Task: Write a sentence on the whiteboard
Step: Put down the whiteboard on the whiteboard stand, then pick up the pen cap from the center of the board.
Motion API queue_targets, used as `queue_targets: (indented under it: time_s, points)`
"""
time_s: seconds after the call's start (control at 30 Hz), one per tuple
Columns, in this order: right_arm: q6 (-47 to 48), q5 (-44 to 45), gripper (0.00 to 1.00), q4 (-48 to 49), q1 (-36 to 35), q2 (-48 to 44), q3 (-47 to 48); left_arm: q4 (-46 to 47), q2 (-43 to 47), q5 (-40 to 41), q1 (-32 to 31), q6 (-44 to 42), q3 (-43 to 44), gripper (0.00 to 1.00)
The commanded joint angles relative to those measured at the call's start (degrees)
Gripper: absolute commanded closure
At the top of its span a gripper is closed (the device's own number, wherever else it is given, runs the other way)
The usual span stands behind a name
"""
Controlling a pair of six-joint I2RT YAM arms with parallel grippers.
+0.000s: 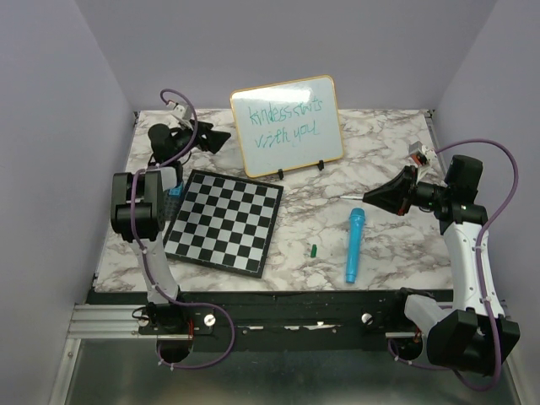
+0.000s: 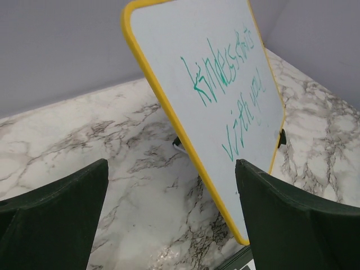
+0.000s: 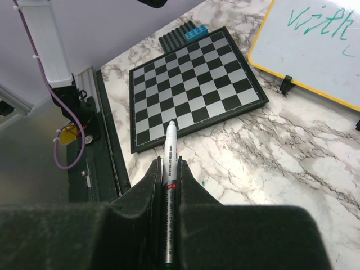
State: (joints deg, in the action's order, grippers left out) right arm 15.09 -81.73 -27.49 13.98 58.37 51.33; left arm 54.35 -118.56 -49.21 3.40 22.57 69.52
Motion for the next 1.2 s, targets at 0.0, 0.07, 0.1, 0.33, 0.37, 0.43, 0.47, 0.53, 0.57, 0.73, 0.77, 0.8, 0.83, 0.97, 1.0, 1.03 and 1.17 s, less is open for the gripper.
queue_targets:
  time_s: [0.0, 0.07, 0.1, 0.33, 0.37, 0.43, 0.47, 0.53, 0.57, 0.73, 0.77, 0.8, 0.83, 0.97, 1.0, 1.03, 1.17]
  points:
    - [1.08, -0.27, 0.99, -0.38, 0.26, -1.15, -0.53, -2.01, 9.74, 6.91, 0.91, -0.50, -4.73, 0.01]
    - [1.08, 0.52, 0.99, -0.46, 0.26, -1.33, -0.53, -7.21, 14.82, 14.47, 0.82, -1.56, -7.36, 0.01]
    - [1.08, 0.78, 0.99, -0.46, 0.26, -1.41, -0.53, -12.63, 16.50, 17.45, 0.65, -0.69, -8.25, 0.01]
    - [0.82, 4.12, 0.99, -0.55, 0.26, -2.47, -0.62, -31.22, 32.85, 30.66, -3.22, 6.86, -13.87, 0.01]
    - [0.82, 4.65, 0.99, -0.55, 0.35, -2.64, -0.53, -33.32, 37.22, 31.71, -5.66, 6.44, -15.36, 0.01]
    - [0.82, 5.96, 0.99, -0.55, 0.26, -2.91, -0.62, -40.26, 41.11, 34.44, -11.29, 5.39, -16.42, 0.01]
    - [0.82, 6.23, 0.99, -0.55, 0.35, -3.08, -0.62, -42.63, 44.35, 35.14, -13.22, 5.29, -17.04, 0.01]
    - [0.64, 7.11, 0.99, -0.64, 0.35, -3.26, -0.62, -49.23, 47.36, 36.73, -18.94, 4.95, -18.09, 0.01]
    - [0.64, 7.46, 0.99, -0.73, 0.26, -3.35, -0.53, -51.60, 49.98, 37.43, -20.78, 4.59, -18.80, 0.01]
    - [0.46, 10.45, 0.99, -1.08, 0.35, -3.53, -0.36, -71.38, 55.19, 45.59, -33.52, 5.90, -19.15, 0.09]
    - [0.46, 10.63, 0.99, -1.17, 0.35, -3.35, -0.18, -73.05, 55.98, 46.30, -38.50, 6.52, -19.59, 0.11]
    - [0.46, 10.89, 0.99, -1.17, 0.35, -3.35, -0.18, -75.77, 55.98, 47.27, -40.90, 8.35, -19.77, 0.13]
    - [0.46, 11.33, 0.99, -1.34, 0.35, -3.18, -0.09, -76.75, 55.98, 48.15, -43.36, 9.41, -19.94, 0.18]
    - [0.73, 12.30, 1.00, -1.69, 0.35, -2.73, 0.08, -77.20, 51.35, 53.77, -55.76, 15.13, -20.91, 0.30]
    - [0.82, 12.30, 1.00, -1.78, 0.35, -2.65, 0.17, -77.02, 49.67, 54.65, -59.44, 15.83, -20.48, 0.33]
    - [0.90, 12.47, 0.99, -1.96, 0.35, -2.56, 0.17, -76.85, 48.00, 55.27, -61.13, 16.62, -19.78, 0.36]
    - [1.25, 12.57, 0.99, -2.57, 0.35, -2.03, 0.35, -76.15, 37.21, 55.37, -65.79, 16.55, -14.25, 0.47]
